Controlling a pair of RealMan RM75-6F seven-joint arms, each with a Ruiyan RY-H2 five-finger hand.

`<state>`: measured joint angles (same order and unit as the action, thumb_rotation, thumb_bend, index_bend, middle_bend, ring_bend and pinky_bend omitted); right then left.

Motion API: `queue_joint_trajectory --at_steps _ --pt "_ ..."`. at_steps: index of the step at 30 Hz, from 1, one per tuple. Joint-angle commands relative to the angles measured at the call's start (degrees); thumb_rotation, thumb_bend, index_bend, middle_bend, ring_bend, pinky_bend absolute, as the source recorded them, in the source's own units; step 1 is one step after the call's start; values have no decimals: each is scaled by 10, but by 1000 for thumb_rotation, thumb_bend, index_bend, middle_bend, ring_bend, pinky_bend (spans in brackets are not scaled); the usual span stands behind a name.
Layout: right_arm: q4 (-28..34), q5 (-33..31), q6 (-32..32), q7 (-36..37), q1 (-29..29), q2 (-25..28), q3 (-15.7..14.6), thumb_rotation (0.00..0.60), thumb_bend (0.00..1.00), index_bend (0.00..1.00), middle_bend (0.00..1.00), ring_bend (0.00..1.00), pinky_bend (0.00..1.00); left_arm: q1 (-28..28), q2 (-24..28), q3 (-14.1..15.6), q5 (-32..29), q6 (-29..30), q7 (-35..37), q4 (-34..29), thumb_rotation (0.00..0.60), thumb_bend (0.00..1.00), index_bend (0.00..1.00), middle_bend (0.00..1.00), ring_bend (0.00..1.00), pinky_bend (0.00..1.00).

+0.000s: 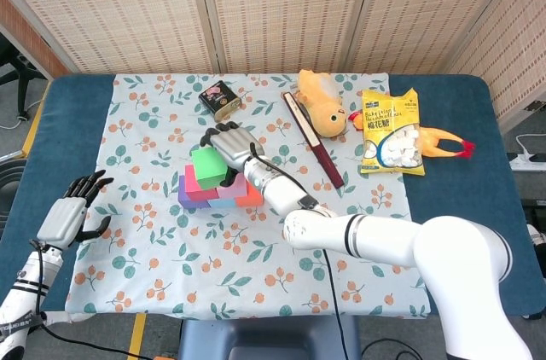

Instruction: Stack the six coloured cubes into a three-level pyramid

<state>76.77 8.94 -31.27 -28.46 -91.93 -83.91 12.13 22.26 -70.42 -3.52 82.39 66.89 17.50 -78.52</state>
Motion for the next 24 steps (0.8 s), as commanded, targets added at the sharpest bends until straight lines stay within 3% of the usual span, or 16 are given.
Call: queue_joint_trajectory --at_steps 1,5,15,24 --pt "-8 12 5 8 -4 -2 -7 587 7 215 80 0 0 0 0 -1 -1 0 0 0 600 433 124 0 0 0" --pt "-16 21 6 19 -8 -8 -13 587 8 242 80 0 0 -1 0 -2 -2 0 1 0 600 434 124 0 0 0" --pt "-19 3 -26 28 -23 -18 -24 574 7 419 76 0 0 -3 -2 -2 -1 2 5 5 600 436 123 0 0 0" --pt "38 -62 -78 18 -30 12 -23 576 6 432 76 0 0 -2 -3 -2 6 5 9 9 600 436 124 0 0 0"
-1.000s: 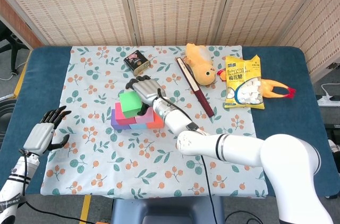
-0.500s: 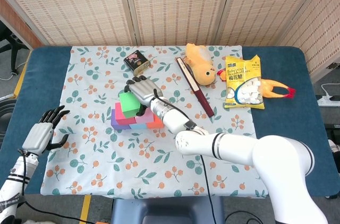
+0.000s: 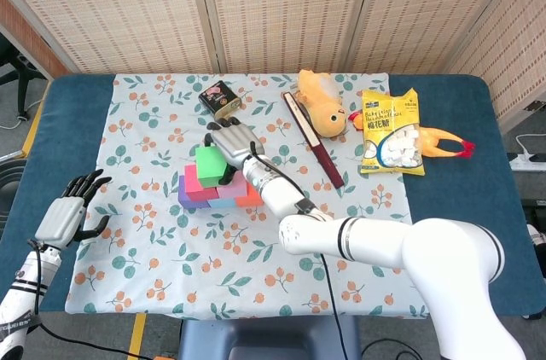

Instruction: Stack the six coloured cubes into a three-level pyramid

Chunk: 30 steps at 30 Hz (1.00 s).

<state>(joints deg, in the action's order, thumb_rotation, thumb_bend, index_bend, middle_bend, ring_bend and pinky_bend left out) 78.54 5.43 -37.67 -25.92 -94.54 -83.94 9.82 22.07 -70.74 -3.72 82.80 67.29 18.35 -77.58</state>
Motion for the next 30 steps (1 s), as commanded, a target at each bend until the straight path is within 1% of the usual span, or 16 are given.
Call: queue_joint_trajectory --at_steps 1,6,13,23,30 --pt "25 -36 -18 -9 -6 14 0 577 6 431 76 0 0 0 0 0 3 2 0 -1 600 436 124 0 0 0" --pt "35 -68 -34 -28 -15 14 2 576 6 425 76 0 0 -1 -1 1 5 5 1 -2 600 435 124 0 0 0" --pt "20 -98 -34 -53 -24 -1 5 576 7 413 76 0 0 -2 -1 3 7 6 3 -1 599 436 125 0 0 0" --pt "-5 -97 -20 -68 -23 -16 15 576 6 398 76 0 0 -2 -4 3 6 4 6 4 599 437 122 0 0 0" --pt "-12 -101 -18 -83 -27 -20 16 577 6 394 76 0 0 -1 -5 2 5 2 8 7 600 434 122 0 0 0"
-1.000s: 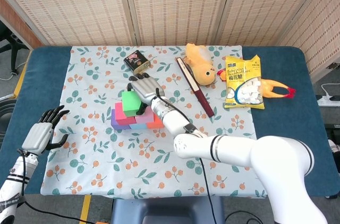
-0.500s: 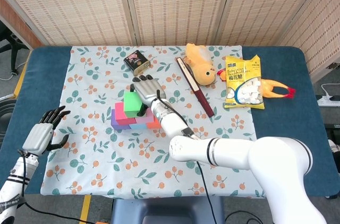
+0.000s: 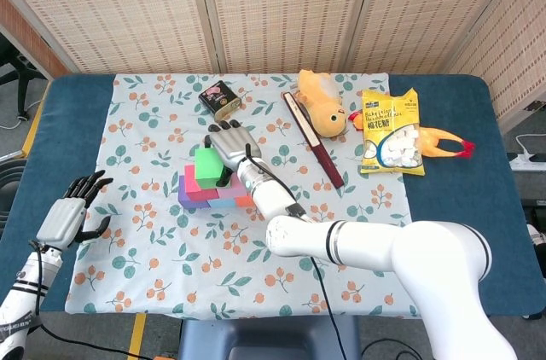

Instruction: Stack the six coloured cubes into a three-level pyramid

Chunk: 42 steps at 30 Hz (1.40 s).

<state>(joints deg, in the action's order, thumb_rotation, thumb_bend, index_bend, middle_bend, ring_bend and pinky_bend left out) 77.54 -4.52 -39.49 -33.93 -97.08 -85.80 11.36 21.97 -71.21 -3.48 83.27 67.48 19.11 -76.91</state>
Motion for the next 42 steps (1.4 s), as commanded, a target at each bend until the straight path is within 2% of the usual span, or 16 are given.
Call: queue_joint_trajectory --at_steps 1,27,31,36,42 --pt "-4 -3 0 -5 -2 -3 1 575 6 392 76 0 0 0 0 0 0 0 1 0 600 435 122 0 0 0" --pt "-15 -16 1 -31 -1 -14 5 576 6 361 76 0 0 2 -4 0 -1 -5 5 8 600 437 123 0 0 0" --pt "-17 -19 5 -32 0 -14 7 576 6 279 77 0 0 2 -6 0 -1 -5 6 11 600 435 122 0 0 0" --pt "-12 -18 7 -33 3 -10 8 575 6 85 77 0 0 3 -7 0 0 -5 8 13 600 436 122 0 0 0" --pt "-6 -18 6 -34 5 -7 8 574 6 40 76 0 0 3 -7 0 1 -4 8 12 600 436 122 0 0 0"
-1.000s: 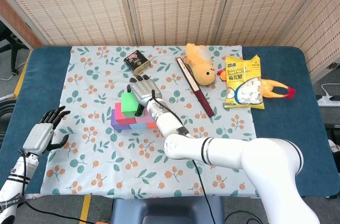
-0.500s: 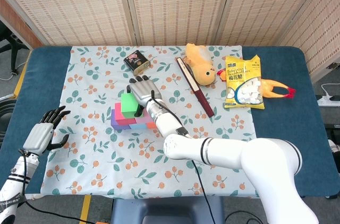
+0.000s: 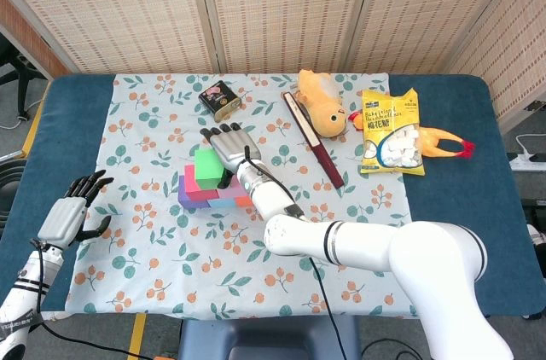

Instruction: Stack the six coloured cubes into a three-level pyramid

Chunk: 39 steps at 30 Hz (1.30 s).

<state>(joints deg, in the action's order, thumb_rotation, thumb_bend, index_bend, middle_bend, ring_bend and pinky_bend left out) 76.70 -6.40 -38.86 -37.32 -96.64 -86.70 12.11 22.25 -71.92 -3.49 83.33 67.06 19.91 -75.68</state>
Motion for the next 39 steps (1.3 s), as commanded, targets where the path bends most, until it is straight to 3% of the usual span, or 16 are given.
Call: queue_joint_trajectory --at_steps 1,9,12,18,22,26,31,39 --pt "4 1 -1 1 1 3 1 574 6 32 76 0 0 0 0 0 0 0 -1 0 600 436 123 0 0 0" --pt "35 9 -7 12 11 29 9 572 6 0 64 0 0 0 3 0 0 1 -3 -3 599 436 123 0 0 0" --pt "81 22 -30 31 32 74 17 573 6 0 56 0 0 -1 7 -2 -2 4 -7 -8 600 438 121 0 0 0" --pt "251 158 -102 128 163 211 24 575 5 0 56 0 0 -12 14 -15 -31 15 -36 -17 600 435 110 0 0 0" --pt "307 254 -128 193 254 272 15 577 9 0 56 0 0 -20 21 -27 -54 23 -55 -24 600 435 110 0 0 0" --pt "346 380 -182 241 354 307 -17 576 56 0 58 0 0 -34 19 -48 -92 52 -100 -30 600 435 111 0 0 0" --pt "336 552 -287 307 483 298 -70 571 145 3 57 0 22 -51 25 -56 -117 70 -128 -40 600 433 125 0 0 0" --pt "229 730 -422 405 644 242 -140 600 222 34 57 0 3 -93 16 -48 -113 142 -175 -42 600 428 171 0 0 0"
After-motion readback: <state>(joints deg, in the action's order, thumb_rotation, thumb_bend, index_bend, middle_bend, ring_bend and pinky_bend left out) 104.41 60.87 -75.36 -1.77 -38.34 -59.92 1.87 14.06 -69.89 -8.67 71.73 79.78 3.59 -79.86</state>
